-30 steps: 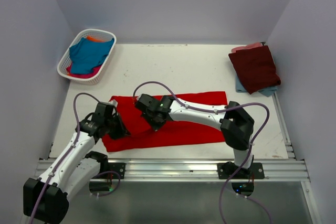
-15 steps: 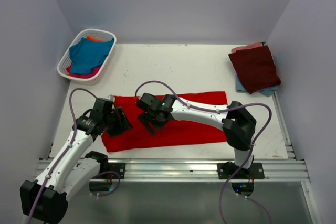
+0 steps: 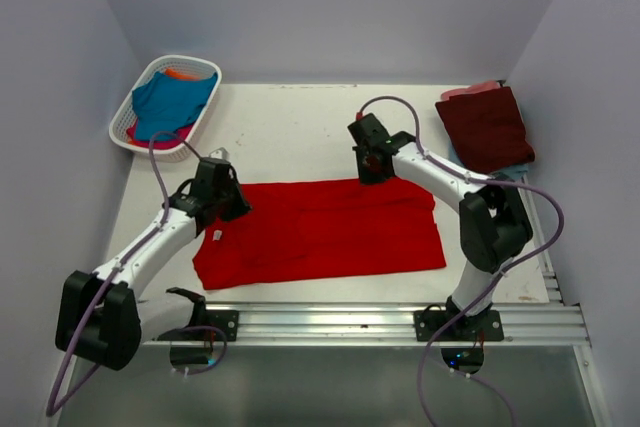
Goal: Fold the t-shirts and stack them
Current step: Fold the tshirt
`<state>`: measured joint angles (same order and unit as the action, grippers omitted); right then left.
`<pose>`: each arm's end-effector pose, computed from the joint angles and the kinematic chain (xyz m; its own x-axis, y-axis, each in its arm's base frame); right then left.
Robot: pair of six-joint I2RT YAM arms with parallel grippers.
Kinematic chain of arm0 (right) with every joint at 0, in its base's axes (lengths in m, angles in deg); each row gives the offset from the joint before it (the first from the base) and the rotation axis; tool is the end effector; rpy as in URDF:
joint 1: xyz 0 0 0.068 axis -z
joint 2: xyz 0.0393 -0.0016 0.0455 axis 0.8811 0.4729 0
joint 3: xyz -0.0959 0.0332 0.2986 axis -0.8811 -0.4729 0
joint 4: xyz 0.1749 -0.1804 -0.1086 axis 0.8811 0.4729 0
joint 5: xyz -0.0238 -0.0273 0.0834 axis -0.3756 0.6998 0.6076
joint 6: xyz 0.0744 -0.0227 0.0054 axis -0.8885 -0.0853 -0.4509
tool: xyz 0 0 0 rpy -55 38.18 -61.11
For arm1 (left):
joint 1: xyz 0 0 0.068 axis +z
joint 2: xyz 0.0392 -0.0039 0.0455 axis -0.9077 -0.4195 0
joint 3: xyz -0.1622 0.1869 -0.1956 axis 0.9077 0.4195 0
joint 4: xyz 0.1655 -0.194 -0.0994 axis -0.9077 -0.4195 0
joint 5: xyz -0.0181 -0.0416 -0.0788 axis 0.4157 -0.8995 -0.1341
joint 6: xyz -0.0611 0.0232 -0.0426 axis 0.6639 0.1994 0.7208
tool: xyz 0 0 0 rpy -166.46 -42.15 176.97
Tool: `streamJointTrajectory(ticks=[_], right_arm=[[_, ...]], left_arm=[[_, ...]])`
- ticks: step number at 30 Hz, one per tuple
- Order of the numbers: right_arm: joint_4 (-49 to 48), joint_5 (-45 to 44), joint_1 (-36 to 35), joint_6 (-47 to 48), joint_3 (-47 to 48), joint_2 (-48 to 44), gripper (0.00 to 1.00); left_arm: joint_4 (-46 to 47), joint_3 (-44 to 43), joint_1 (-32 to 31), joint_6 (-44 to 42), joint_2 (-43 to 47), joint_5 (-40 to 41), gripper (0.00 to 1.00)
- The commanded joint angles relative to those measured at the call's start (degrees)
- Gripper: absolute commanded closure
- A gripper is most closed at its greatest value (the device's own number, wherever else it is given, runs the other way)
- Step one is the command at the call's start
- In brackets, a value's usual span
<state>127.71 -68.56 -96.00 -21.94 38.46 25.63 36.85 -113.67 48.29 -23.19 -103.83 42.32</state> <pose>0.3444 0.2159 0.2398 -0.8534 -0.1228 -0.5066 -0.1395 0.9902 -0.0050 0.2238 -0.0692 0.2257 -0.7584 -0.4571 -0.4646 -0.2625 0.8667 -0.4243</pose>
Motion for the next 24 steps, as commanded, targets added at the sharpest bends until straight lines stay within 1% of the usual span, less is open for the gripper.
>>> streamJointTrajectory(ticks=[1, 4, 8, 13, 16, 18, 24], right_arm=[[-3.31, -2.41, 0.72, 1.43, 0.11, -1.24, 1.00], [-4.09, 1.01, 2.57, 0.82, -0.32, 0.61, 1.00], [-5.68, 2.42, 2.93, 0.20, -2.87, 2.37, 1.00], [-8.40, 4.61, 3.89, -0.50, -5.68, 5.96, 1.00], [-9.45, 5.93, 3.81, -0.94, -6.74, 7.03, 1.00], [-10.16, 6.11, 3.90, -1.21, -7.27, 7.47, 1.00], [-10.42, 6.12, 3.89, -1.30, -9.20, 8.44, 1.00]], left_arm=[[9.21, -2.22, -0.23, 1.74, -2.94, -3.46, 1.00], [8.34, -1.08, -1.55, 2.62, -1.98, -1.98, 1.00], [7.37, 3.04, -2.87, 3.24, -1.71, -2.94, 1.00], [10.70, 8.76, -4.54, 5.78, -3.56, -4.87, 1.00], [11.93, 10.26, -6.29, 6.93, -4.26, -4.08, 1.00], [12.81, 11.05, -7.26, 7.37, -5.14, -3.47, 1.00], [17.38, 12.64, -7.70, 8.16, -11.99, -1.71, 1.00]])
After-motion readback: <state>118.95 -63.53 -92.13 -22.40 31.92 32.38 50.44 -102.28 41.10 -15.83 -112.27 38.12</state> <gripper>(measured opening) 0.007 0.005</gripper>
